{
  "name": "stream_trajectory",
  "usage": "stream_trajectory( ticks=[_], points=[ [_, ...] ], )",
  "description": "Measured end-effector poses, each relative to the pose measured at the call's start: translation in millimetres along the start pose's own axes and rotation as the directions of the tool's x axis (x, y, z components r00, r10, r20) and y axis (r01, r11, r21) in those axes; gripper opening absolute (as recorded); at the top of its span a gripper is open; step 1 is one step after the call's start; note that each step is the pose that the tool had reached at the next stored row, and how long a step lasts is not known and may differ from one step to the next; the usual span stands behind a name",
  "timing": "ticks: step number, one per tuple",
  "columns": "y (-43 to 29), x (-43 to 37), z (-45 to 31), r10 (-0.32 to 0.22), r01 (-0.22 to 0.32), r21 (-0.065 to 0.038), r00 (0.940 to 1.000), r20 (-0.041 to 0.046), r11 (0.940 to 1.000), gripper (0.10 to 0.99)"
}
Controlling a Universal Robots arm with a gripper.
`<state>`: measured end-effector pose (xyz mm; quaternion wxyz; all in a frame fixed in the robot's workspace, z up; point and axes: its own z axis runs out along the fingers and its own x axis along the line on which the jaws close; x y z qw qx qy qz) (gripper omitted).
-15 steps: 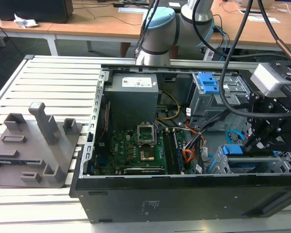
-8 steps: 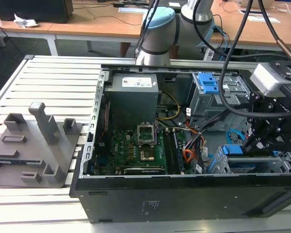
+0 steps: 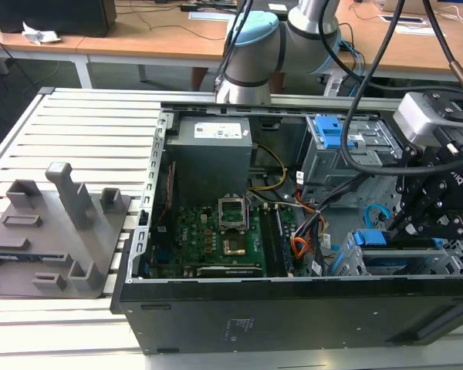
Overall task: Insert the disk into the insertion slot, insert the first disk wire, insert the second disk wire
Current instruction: 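Insert the second disk wire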
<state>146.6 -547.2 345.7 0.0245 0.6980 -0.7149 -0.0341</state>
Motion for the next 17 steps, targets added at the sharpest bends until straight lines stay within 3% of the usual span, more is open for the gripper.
stream_trajectory(
  ticks=[12,15,17],
  points=[
    [-4.0,-0.9,6.0,0.000,0.000,0.000,1.0000,-0.0001,1.0000,0.165],
    [-3.3,-1.2,-2.9,0.000,0.000,0.000,1.0000,0.0003,1.0000,0.165],
    [-3.3,-1.1,-3.0,0.000,0.000,0.000,1.0000,0.0006,1.0000,0.165]
  ],
)
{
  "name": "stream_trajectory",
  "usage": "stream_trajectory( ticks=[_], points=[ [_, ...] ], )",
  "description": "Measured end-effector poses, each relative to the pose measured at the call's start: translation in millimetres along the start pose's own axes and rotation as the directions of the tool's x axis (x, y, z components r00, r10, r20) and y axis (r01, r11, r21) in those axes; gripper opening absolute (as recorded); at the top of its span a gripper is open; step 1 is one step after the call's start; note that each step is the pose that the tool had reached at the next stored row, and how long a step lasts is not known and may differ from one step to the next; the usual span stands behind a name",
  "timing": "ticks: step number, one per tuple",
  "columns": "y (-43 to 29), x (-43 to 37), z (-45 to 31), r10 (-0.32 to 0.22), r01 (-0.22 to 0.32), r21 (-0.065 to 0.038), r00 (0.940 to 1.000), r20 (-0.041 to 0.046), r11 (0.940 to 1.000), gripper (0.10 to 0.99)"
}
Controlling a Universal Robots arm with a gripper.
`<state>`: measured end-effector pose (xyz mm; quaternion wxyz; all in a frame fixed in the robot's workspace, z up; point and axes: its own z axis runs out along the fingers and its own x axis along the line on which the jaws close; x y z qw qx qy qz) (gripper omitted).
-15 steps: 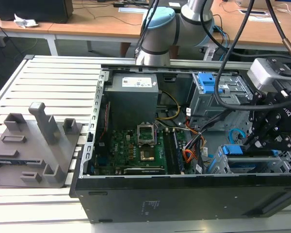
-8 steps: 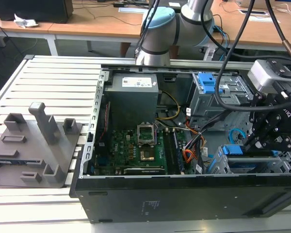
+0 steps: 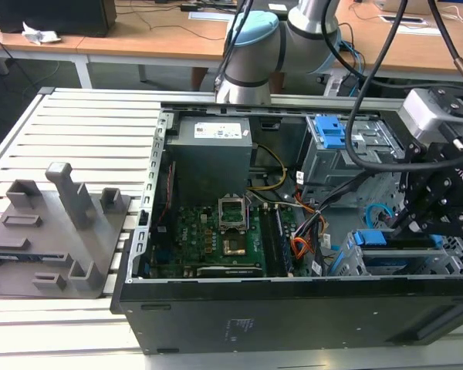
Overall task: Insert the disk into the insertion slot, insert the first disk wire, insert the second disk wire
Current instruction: 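Insert the second disk wire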
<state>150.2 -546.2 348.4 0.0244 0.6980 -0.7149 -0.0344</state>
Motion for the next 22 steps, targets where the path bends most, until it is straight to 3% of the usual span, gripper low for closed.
stream_trajectory(
  ticks=[8,15,22],
  points=[
    [-6.5,-4.5,3.2,0.000,0.000,-0.006,1.0000,0.0028,1.0000,0.165],
    [-8.8,-6.8,4.0,0.000,0.000,-0.006,1.0000,0.0032,1.0000,0.165],
    [-9.4,-6.8,7.5,-0.001,0.001,-0.007,1.0000,0.0091,1.0000,0.165]
  ],
)
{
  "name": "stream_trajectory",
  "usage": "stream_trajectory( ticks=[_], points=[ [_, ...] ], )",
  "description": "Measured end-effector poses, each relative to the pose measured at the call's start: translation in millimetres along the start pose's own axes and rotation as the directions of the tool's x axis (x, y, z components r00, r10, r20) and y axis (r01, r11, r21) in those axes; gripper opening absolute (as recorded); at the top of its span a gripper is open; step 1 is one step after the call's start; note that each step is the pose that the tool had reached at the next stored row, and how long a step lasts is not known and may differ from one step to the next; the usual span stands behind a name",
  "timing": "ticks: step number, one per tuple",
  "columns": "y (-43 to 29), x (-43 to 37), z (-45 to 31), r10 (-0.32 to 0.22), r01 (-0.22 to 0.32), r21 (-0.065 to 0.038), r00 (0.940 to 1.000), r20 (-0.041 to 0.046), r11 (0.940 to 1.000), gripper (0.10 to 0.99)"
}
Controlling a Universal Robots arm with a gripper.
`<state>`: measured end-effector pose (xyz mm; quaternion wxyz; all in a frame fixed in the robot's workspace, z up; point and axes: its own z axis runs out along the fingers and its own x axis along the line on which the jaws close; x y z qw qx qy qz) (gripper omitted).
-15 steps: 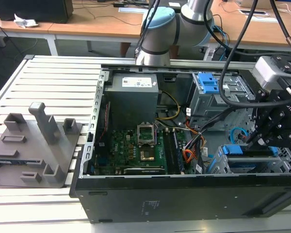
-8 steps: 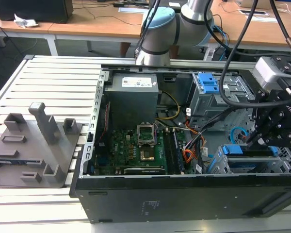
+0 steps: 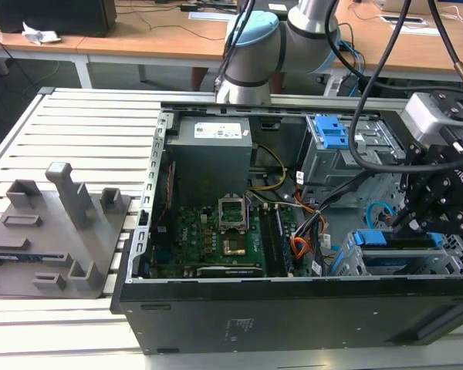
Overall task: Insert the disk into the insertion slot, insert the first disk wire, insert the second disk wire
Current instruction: 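Insert the second disk wire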
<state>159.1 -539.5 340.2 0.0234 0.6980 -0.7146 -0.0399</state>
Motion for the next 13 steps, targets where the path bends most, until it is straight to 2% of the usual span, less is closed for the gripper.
stream_trajectory(
  ticks=[9,11,12,13],
  points=[
    [-0.3,1.3,3.4,0.000,0.000,0.000,1.0000,0.0031,1.0000,0.165],
    [-0.4,1.3,3.6,0.000,0.000,0.000,1.0000,0.0035,1.0000,0.176],
    [-0.3,1.3,3.3,0.000,0.000,0.000,1.0000,0.0032,1.0000,0.239],
    [-0.1,1.2,0.7,0.000,0.000,0.000,1.0000,0.0033,1.0000,0.239]
  ],
)
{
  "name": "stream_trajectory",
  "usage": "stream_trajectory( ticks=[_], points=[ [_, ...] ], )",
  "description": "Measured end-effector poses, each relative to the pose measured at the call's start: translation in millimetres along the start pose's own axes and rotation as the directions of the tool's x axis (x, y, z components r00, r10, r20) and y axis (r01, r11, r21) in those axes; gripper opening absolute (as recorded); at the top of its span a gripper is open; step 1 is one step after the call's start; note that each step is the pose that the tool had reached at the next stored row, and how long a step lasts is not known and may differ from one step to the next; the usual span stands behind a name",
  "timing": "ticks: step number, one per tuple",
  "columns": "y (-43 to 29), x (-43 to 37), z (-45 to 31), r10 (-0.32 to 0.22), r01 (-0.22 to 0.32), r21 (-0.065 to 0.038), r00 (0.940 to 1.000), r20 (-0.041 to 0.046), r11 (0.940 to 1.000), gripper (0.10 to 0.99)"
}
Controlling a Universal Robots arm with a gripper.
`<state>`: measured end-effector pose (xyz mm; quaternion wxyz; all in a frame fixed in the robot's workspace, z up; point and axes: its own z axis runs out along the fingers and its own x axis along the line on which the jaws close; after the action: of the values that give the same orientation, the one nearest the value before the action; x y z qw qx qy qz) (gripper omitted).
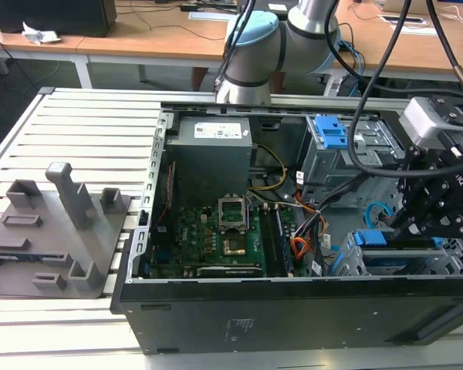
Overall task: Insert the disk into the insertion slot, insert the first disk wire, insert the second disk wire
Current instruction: 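Insert the second disk wire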
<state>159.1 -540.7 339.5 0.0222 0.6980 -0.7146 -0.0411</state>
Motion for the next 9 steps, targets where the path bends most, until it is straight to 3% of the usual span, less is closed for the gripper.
stream_trajectory(
  ticks=[5,7,9],
  points=[
    [2.5,-1.8,-25.3,0.000,0.000,0.000,1.0000,-0.0048,1.0000,0.227],
    [3.5,-2.5,-36.0,0.001,-0.001,0.000,1.0000,-0.0099,1.0000,0.106],
    [5.2,-3.3,-53.9,0.002,-0.002,0.000,0.9998,-0.0181,1.0000,0.106]
  ],
)
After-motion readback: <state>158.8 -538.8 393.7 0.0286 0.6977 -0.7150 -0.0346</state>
